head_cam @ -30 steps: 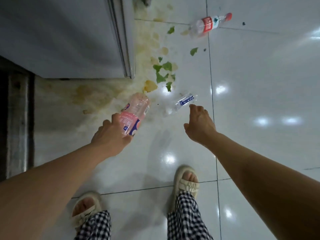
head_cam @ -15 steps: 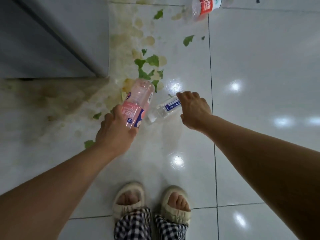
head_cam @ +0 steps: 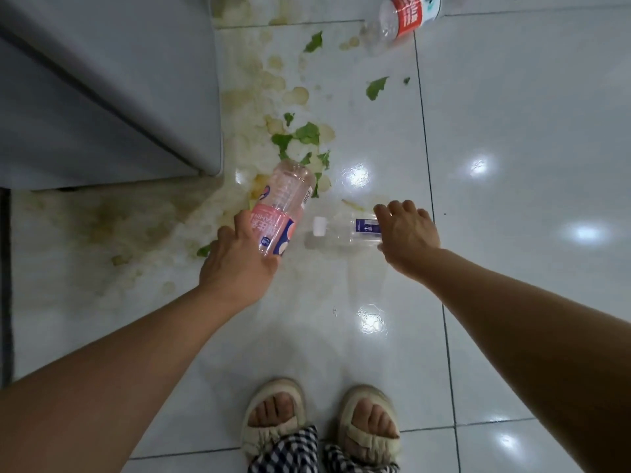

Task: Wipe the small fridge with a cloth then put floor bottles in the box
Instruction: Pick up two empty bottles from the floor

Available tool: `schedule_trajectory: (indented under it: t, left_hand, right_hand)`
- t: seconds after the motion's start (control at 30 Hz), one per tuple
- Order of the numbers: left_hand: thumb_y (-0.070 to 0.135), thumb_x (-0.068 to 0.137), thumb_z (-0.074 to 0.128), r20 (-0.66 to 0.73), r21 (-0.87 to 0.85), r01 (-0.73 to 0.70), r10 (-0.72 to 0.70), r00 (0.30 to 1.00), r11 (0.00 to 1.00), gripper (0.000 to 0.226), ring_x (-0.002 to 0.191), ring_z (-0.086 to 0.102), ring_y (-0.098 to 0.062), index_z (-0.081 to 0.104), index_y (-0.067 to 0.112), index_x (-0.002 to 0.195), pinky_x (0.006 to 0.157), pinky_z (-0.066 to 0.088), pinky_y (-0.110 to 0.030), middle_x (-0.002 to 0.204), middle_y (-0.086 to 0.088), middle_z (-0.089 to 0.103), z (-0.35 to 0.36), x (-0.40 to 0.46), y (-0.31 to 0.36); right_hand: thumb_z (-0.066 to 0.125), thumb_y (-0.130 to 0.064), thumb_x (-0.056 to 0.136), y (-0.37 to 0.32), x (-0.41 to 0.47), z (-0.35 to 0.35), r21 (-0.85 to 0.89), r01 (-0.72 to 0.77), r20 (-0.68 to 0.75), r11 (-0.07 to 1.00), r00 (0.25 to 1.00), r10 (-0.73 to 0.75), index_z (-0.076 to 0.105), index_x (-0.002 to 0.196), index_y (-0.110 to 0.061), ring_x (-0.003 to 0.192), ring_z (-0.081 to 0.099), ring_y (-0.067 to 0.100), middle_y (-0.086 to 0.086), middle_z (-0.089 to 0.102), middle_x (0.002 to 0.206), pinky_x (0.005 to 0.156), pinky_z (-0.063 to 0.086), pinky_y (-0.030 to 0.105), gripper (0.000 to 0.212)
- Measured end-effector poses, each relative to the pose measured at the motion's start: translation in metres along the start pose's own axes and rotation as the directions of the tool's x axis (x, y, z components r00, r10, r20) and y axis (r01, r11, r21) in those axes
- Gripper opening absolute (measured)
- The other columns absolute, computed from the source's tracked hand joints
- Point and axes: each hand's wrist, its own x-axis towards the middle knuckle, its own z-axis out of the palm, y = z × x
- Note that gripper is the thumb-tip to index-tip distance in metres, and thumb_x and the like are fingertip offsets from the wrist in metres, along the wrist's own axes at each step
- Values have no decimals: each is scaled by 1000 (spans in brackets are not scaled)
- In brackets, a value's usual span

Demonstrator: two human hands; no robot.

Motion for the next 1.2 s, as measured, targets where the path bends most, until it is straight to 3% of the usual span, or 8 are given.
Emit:
schedule_trajectory:
  t: [0.33,0.63,0.87,1.03,1.1,1.2]
  left_hand:
    - [38,82,62,40,-21,-84,84,996,996,69,109,51,-37,24,17,136,90,48,-47,123,-15,48,-142,-78,94]
    - [33,81,62,2,-41,-167,168,986,985,69,108,52,-35,22,17,136,90,48,-46,123,-14,48,-236,-107,205]
    - [33,84,61,-22,-95,-50,48,999,994,65,98,57,-36,23,14,134,84,52,-47,118,-16,48,-236,-93,299]
    - [35,84,63,-38,-205,100,-110,993,974,66,97,58,-32,24,12,133,84,53,-46,116,-15,50,-222,-82,373]
    - [35,84,63,-22,-272,129,-140,990,954,67,101,56,-33,24,10,133,88,51,-43,121,-16,50,-216,-76,404]
    - [36,84,63,-30,-357,166,-189,981,919,66,101,56,-32,26,10,132,79,46,-36,122,-16,51,-214,-64,442]
  right_hand:
    - [59,-41,89,52,-111,-180,121,-197,4,973,980,198,41,124,-14,108,51,25,7,56,118,88,40,34,48]
    - [56,-44,90,132,-130,-322,223,-308,-78,925,940,332,40,122,-14,105,53,25,7,57,116,85,40,34,47]
    - [53,-47,91,221,-91,-353,267,-326,-39,907,937,348,40,116,-11,100,56,26,7,58,111,74,36,32,45]
    - [54,-45,90,294,-62,-374,302,-271,-18,914,957,290,41,115,-10,101,57,28,8,59,109,76,38,33,45]
    - [55,-46,90,319,-50,-385,289,-249,-26,924,963,268,41,114,-10,100,57,28,8,59,109,74,37,32,45]
    - [57,-47,88,345,-27,-403,295,-241,-19,925,966,258,42,114,-10,100,58,29,8,60,108,73,37,32,48]
